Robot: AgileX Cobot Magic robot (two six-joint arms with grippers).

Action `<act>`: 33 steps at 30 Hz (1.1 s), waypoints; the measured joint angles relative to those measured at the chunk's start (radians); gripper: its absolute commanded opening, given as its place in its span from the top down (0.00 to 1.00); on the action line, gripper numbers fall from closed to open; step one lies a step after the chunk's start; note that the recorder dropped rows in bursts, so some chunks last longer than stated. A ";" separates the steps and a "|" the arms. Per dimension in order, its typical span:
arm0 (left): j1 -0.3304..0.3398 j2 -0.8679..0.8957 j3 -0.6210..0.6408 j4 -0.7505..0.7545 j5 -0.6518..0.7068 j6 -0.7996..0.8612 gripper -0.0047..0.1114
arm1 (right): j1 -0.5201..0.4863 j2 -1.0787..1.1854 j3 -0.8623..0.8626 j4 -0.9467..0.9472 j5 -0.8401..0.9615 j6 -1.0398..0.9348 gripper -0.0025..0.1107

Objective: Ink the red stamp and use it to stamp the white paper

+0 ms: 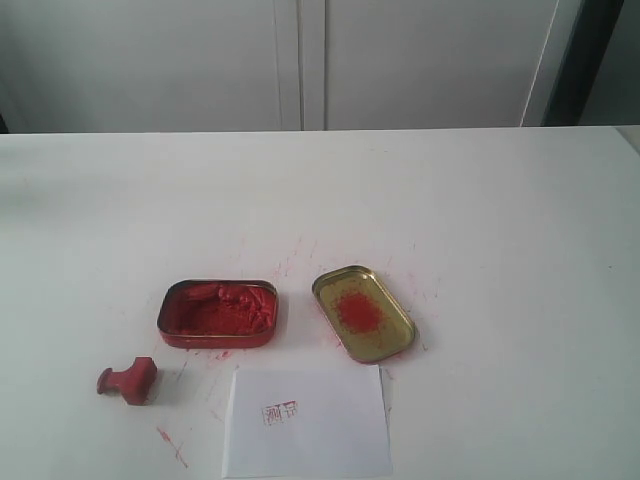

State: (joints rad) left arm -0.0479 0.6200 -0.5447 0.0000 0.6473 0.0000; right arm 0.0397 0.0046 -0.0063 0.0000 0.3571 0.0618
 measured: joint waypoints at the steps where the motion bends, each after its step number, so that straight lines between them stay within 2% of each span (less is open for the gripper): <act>1: 0.000 -0.012 0.003 0.000 0.006 0.000 0.96 | 0.000 0.000 0.000 0.000 0.000 0.000 0.98; 25: 0.000 -0.041 0.002 0.008 0.031 0.000 0.96 | 0.000 0.000 0.000 0.000 0.000 0.000 0.98; 33: 0.000 -0.124 0.002 0.000 0.031 0.000 0.96 | 0.000 0.000 0.000 0.000 0.000 0.000 0.98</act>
State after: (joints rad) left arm -0.0479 0.4964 -0.5424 0.0000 0.6778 0.0000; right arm 0.0397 0.0046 -0.0063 0.0000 0.3571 0.0618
